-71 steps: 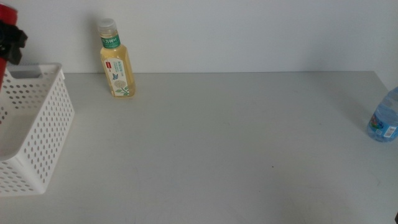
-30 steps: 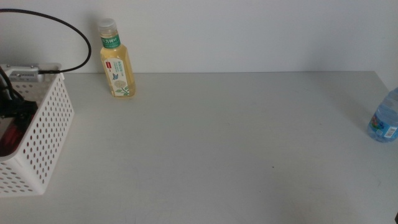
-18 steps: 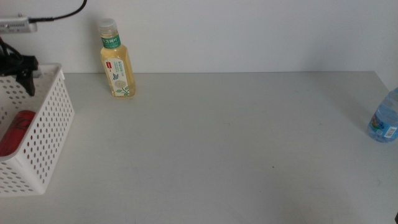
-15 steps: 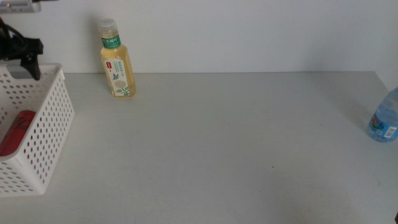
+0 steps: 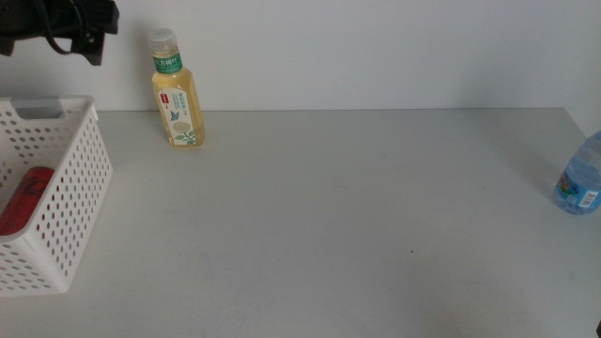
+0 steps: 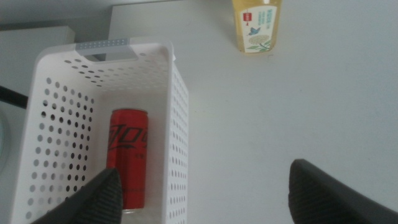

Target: Use arms to grab the bottles and put them into the dustbin to the left of the table.

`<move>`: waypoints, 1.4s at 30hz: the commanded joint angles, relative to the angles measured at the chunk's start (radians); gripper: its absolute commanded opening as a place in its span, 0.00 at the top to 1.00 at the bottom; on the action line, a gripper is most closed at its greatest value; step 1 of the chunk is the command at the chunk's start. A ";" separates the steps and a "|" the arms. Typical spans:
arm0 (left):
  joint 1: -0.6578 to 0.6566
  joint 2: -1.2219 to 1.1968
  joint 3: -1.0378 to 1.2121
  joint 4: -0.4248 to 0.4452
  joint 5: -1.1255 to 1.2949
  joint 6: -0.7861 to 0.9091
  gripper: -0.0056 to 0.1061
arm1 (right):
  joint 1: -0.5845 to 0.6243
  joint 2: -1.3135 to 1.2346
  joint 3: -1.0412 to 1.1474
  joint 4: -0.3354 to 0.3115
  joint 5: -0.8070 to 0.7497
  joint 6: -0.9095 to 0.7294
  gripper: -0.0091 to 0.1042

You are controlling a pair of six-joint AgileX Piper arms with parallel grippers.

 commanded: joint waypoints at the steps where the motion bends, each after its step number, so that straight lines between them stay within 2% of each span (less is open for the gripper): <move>1: -0.065 -0.082 0.043 0.076 -0.080 -0.073 0.15 | 0.002 -0.021 -0.011 -0.005 -0.072 -0.004 0.09; 5: -0.116 -0.195 0.299 0.068 -0.349 -0.116 0.15 | 0.002 -0.021 -0.011 -0.005 -0.072 -0.005 0.09; 9: -0.107 -0.290 0.555 -0.016 -0.687 -0.116 0.15 | 0.002 -0.021 -0.011 -0.005 -0.072 -0.005 0.09; 15: -0.027 -0.348 0.836 -0.133 -0.988 -0.102 0.15 | 0.002 -0.021 -0.011 -0.005 -0.072 -0.005 0.09; 21: 0.036 -0.343 1.025 -0.341 -1.246 0.086 0.15 | 0.002 -0.021 -0.011 -0.005 -0.072 -0.005 0.09; 24: 0.039 -0.331 1.080 -0.401 -1.386 0.170 0.15 | 0.002 -0.021 -0.011 -0.005 -0.072 -0.005 0.09; 29: 0.039 -0.290 1.115 -0.422 -1.568 0.202 0.15 | 0.002 -0.021 -0.011 -0.005 -0.072 -0.005 0.09; 42: 0.038 -0.146 1.115 -0.432 -1.680 0.202 0.18 | 0.002 -0.021 -0.011 -0.005 -0.072 -0.005 0.09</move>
